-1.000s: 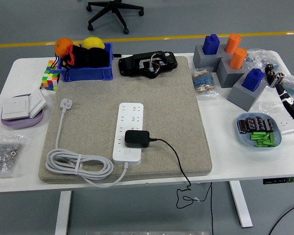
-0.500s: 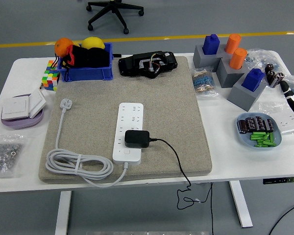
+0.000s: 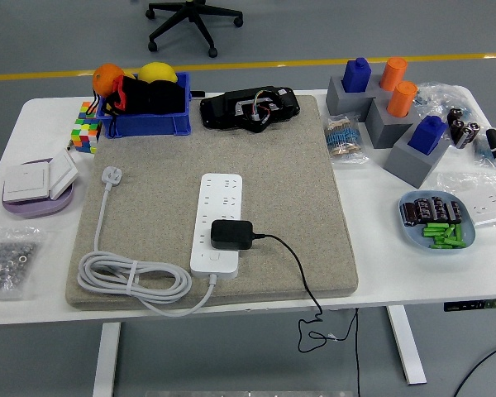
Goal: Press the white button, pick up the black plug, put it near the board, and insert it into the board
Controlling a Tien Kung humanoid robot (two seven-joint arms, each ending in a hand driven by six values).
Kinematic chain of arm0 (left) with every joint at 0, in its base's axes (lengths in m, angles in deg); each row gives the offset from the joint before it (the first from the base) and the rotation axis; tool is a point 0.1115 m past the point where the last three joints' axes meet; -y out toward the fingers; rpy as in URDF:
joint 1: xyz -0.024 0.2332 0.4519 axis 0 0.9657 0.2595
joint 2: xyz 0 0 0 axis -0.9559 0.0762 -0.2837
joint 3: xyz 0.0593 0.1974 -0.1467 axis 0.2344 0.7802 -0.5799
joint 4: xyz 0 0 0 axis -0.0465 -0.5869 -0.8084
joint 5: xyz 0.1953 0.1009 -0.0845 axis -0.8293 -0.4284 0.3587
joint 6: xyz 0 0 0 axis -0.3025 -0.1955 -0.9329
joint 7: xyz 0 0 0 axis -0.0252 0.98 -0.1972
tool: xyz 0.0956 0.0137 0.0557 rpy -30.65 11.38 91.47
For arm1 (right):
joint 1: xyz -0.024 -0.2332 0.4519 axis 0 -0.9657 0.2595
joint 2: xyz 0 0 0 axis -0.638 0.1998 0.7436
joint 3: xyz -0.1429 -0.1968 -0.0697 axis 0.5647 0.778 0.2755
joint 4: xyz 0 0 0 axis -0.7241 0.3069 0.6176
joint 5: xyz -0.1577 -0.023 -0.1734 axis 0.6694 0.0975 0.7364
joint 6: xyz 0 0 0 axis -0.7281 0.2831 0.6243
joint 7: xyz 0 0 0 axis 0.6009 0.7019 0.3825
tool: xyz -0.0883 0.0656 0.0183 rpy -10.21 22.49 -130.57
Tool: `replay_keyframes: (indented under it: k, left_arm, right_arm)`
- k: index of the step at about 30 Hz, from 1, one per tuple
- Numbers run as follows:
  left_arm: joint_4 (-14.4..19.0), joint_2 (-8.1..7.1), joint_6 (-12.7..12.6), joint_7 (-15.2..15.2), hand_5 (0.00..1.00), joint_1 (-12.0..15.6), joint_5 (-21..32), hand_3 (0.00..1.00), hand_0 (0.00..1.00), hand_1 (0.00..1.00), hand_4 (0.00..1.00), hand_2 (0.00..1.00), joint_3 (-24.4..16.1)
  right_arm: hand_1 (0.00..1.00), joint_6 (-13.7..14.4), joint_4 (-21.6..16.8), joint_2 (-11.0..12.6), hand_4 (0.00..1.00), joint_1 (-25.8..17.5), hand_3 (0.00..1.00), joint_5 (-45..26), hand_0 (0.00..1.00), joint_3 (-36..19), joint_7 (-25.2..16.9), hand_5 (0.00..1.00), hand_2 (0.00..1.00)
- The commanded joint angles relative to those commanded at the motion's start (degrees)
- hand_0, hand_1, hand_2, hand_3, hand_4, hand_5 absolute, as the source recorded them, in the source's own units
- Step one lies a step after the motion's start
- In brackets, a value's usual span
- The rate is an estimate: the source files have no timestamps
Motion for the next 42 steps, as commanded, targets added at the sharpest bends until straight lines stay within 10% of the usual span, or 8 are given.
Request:
replay_keyframes:
  k: [27,28,33,42]
  left_arm:
    - [0.00,0.06,-0.55,-0.49,0.390,-0.47,2.73,0.693,0.627,0.630,0.563,0.637,-0.39]
    - [0.00,0.01,-0.56,-0.44,0.389,-0.43,2.64,0.693,0.627,0.630,0.562,0.637,-0.46]
    - [0.00,0.14,-0.45,0.18,0.389,0.54,-0.06,0.693,0.625,0.631,0.563,0.637,-2.75]
    - [0.00,0.12,-0.27,0.15,0.389,1.20,-0.14,0.693,0.626,0.631,0.563,0.637,-1.65]
  right_arm:
    - [0.998,2.04,0.47,-0.73,0.998,-0.63,0.998,2.14,0.998,-0.37,0.31,0.998,0.950]
    - [0.860,2.30,0.60,-0.90,0.998,-0.55,0.998,2.17,0.998,-0.23,0.07,0.998,0.790]
    - [0.739,3.27,0.37,-0.71,0.998,-0.38,0.956,2.49,0.924,0.95,-0.10,0.998,0.671]
    - [0.674,2.50,0.22,-0.83,0.998,-0.17,0.899,3.00,0.792,1.58,1.52,0.998,0.607]
